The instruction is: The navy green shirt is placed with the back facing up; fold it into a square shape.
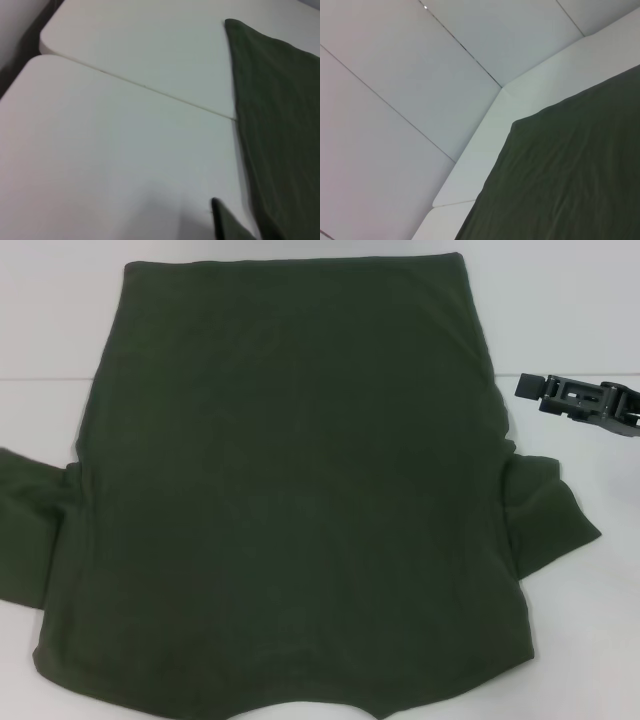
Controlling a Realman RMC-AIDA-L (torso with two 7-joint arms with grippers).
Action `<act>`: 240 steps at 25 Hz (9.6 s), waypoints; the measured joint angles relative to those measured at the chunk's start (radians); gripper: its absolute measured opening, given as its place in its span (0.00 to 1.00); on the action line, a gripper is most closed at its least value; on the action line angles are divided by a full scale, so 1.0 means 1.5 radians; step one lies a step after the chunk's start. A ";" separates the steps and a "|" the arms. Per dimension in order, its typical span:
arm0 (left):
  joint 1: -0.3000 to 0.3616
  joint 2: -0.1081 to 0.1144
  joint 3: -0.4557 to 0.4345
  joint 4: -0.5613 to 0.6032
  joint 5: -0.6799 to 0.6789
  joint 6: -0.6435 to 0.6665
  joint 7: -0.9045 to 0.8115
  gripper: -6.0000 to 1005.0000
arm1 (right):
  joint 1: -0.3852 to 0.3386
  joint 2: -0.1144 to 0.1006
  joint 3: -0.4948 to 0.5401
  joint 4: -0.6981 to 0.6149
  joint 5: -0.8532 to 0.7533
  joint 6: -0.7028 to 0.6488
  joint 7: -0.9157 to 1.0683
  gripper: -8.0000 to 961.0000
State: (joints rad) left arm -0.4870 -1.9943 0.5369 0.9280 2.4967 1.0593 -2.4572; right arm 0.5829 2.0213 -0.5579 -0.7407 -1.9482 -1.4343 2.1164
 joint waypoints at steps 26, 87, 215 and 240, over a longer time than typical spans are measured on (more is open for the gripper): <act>-0.109 -0.014 0.144 0.125 0.165 0.218 -0.190 0.01 | -0.001 -0.001 0.001 0.000 0.000 0.001 0.001 0.87; -0.077 -0.005 0.066 -0.055 0.026 0.118 -0.051 0.81 | -0.003 -0.009 0.001 0.019 0.000 0.018 -0.001 0.85; 0.008 -0.111 0.014 -0.034 -0.395 0.354 0.409 0.81 | 0.124 -0.031 -0.208 0.058 -0.388 0.193 0.241 0.75; 0.010 -0.111 0.012 -0.034 -0.406 0.361 0.407 0.81 | 0.118 -0.030 -0.208 0.043 -0.457 0.209 0.282 0.02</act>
State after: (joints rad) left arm -0.4718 -2.1602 0.5553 0.8774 1.8883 1.6011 -1.8468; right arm 0.7606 1.9763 -0.8695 -0.6763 -2.6342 -1.1211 2.5389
